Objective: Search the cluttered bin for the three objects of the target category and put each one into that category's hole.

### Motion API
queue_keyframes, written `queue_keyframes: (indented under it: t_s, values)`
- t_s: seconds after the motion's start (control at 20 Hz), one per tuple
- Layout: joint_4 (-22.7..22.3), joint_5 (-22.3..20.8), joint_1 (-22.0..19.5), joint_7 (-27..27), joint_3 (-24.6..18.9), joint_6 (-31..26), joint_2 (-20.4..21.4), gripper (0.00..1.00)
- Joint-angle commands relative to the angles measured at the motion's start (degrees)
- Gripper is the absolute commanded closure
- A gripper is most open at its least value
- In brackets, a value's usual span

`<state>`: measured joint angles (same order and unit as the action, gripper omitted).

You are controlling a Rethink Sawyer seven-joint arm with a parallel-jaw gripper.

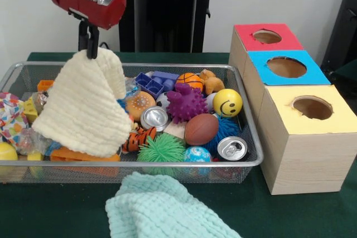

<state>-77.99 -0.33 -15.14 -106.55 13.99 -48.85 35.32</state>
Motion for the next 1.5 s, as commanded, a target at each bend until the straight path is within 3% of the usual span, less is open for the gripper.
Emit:
queue_keyframes:
  t_s: [0.05, 0.4, 0.8, 1.05, 1.1, 1.5]
  values:
    - [-9.7, 4.2, 3.4, -20.0, 2.0, -2.1, -0.1, 1.0]
    - [-11.3, 3.8, 6.7, -19.4, 4.1, -1.9, 1.6, 1.0]
    - [-11.5, 4.7, 10.5, -21.4, 6.0, -0.5, 0.4, 1.0]
    - [-11.3, 5.7, 8.7, -17.5, 4.3, 1.4, -0.1, 1.0]
    - [-11.4, 6.2, 8.3, -16.7, 3.8, 1.8, -0.2, 0.0]
    - [-11.5, 7.0, 6.7, -13.5, 2.2, 2.9, -0.3, 0.0]
